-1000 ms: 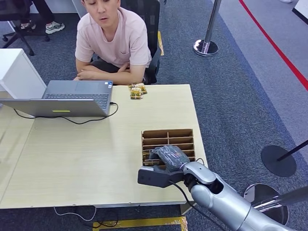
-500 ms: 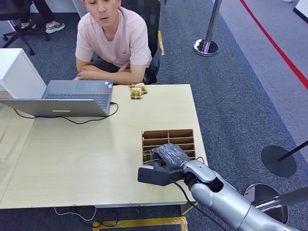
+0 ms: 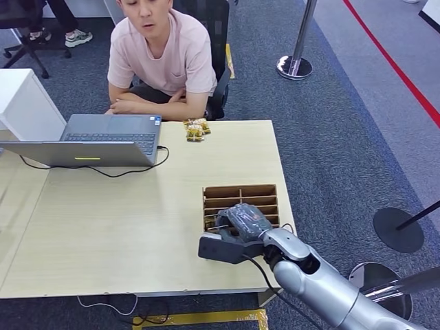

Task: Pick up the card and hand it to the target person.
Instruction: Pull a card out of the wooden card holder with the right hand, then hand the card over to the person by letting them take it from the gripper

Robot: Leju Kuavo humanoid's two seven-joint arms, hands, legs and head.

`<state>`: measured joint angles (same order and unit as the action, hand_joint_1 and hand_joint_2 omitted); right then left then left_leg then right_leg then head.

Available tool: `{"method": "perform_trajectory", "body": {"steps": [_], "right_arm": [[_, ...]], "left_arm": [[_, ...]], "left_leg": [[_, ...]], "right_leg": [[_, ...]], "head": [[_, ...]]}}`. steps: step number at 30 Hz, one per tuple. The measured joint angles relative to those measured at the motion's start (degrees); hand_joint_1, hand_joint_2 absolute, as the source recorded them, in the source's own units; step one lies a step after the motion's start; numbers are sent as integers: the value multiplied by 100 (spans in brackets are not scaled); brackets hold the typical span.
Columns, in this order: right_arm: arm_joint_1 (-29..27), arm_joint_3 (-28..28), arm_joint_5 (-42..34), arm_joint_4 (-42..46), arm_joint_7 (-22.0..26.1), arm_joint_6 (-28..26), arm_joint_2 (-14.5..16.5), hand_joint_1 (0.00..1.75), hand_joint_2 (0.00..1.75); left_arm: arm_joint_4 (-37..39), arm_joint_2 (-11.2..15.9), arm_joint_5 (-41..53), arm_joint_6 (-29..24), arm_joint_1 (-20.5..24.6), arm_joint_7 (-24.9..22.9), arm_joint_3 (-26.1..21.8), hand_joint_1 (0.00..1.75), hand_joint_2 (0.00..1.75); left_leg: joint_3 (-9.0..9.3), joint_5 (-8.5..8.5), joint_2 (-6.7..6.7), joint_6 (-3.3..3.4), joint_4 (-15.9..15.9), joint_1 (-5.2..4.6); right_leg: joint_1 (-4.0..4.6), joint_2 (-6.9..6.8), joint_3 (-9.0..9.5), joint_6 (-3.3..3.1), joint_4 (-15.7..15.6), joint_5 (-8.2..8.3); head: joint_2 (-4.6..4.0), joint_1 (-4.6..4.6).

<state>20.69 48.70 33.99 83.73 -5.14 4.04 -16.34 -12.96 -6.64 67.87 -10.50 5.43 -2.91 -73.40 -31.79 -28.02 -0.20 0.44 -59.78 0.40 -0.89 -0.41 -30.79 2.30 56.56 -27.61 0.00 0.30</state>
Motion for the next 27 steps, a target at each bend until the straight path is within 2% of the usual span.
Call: {"method": "perform_trajectory", "body": {"steps": [10,21,24,27], "right_arm": [[-167,-809,116,730,337,-679,-60,171,175],[-165,-1371,87,1156,675,-821,-51,171,175],[-162,-1428,124,1156,907,-961,-11,171,175],[-154,-1437,432,1064,1326,-1421,103,171,175]], "left_arm": [[0,2,0,11,-2,61,0,0,175],[0,2,0,14,3,36,0,0,175],[0,2,1,34,4,38,0,0,175],[0,2,27,49,6,67,2,0,175]], "left_leg": [[-30,1,0,3,-2,-1],[-36,2,0,3,-2,-1],[-38,2,0,3,-2,-1],[-39,1,0,2,-1,0]], "right_leg": [[0,0,-30,1,1,1],[-1,0,-34,1,1,1],[0,0,-35,1,1,1],[0,0,-36,0,1,1]], "head": [[0,1],[-1,1],[0,1],[0,1]]}}
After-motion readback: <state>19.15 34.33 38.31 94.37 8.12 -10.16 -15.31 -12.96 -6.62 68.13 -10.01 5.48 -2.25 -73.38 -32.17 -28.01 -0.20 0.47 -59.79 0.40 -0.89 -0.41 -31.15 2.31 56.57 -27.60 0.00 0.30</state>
